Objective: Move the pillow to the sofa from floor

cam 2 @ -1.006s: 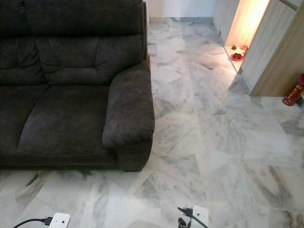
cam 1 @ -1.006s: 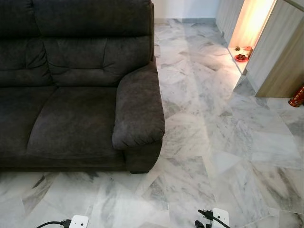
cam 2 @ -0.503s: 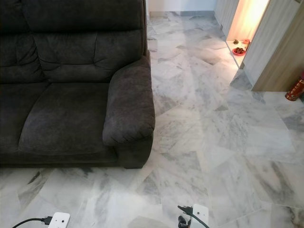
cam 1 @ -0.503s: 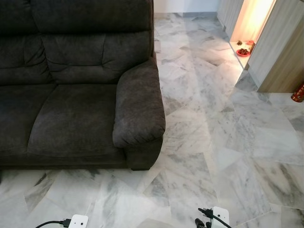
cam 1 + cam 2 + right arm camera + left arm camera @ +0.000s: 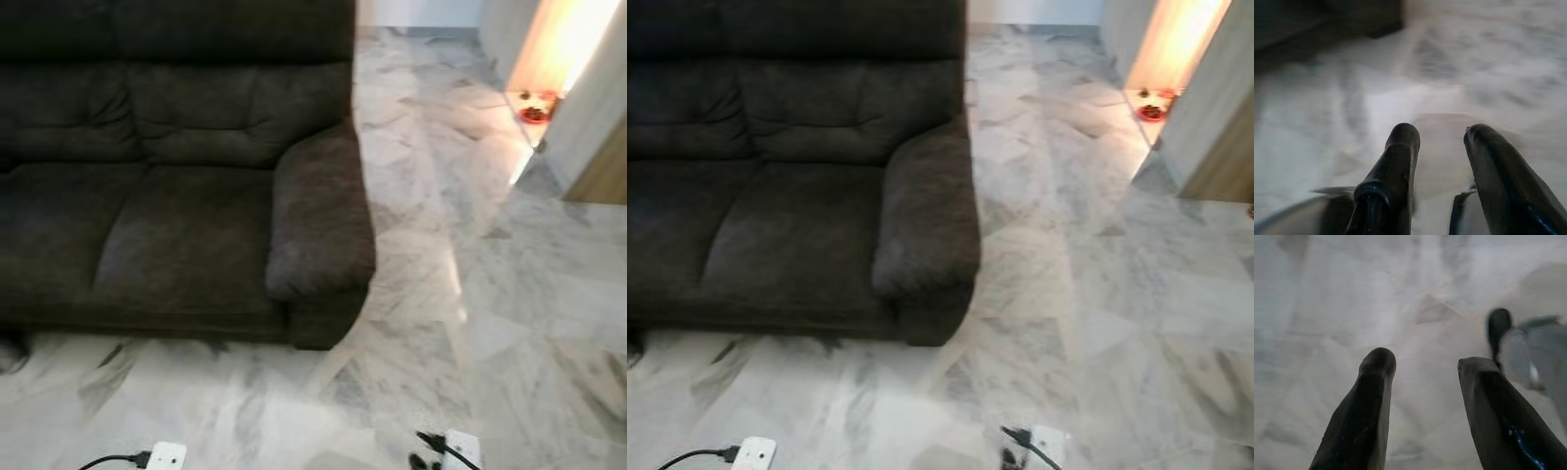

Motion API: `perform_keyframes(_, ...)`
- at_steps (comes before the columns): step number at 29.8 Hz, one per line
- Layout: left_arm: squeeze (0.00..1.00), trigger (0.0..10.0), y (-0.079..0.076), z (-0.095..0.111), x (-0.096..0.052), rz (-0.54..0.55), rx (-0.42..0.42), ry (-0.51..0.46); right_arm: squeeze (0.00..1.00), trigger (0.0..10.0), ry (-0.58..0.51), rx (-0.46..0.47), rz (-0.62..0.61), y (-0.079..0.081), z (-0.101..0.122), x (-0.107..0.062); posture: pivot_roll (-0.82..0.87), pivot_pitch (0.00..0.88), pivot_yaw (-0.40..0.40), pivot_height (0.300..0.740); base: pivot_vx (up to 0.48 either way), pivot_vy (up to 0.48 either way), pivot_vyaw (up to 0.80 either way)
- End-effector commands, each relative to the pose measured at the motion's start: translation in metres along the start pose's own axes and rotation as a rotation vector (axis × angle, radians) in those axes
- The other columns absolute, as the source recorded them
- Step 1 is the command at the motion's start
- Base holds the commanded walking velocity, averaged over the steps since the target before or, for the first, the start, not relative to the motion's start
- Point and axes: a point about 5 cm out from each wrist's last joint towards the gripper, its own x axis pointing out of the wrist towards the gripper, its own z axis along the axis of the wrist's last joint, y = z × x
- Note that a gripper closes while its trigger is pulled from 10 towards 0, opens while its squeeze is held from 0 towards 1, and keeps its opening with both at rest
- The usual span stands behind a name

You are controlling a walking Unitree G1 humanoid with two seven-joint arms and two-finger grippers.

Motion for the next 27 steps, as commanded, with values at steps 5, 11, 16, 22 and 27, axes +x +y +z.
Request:
perform_keyframes(5, 0.0, 10.0, 0.0, -0.008, -0.001, 0.005, -0.006, 0.032, 0.0, 10.0, 0.017, 0.003, -0.023, -0.008, -0.005, -0.002, 0.08, 0.128, 0.085, 0.74, 0.0, 0.48, 0.0)
perform_keyframes(11, 0.0, 10.0, 0.0, -0.007, -0.001, 0.011, -0.013, 0.03, 0.0, 10.0, 0.017, 0.0, -0.021, -0.007, -0.004, -0.002, 0.08, 0.125, 0.083, 0.74, 0.0, 0.48, 0.0)
perform_keyframes(16, 0.0, 10.0, -0.001, -0.006, -0.001, 0.013, -0.021, 0.029, 0.0, 10.0, 0.015, -0.004, -0.018, -0.007, -0.002, -0.001, 0.08, 0.109, 0.077, 0.74, 0.0, 0.48, 0.0)
perform_keyframes(22, 0.0, 10.0, -0.006, -0.003, 0.0, 0.003, -0.023, 0.026, 0.0, 10.0, 0.01, -0.011, -0.025, -0.009, 0.004, 0.0, 0.06, 0.038, 0.071, 0.74, 0.0, 0.48, 0.0)
perform_keyframes(27, 0.0, 10.0, -0.012, 0.011, 0.003, -0.005, -0.033, -0.001, 0.0, 10.0, -0.027, -0.019, -0.024, -0.008, 0.022, 0.003, 0.04, 0.0, 0.058, 0.74, 0.0, 0.48, 0.0)
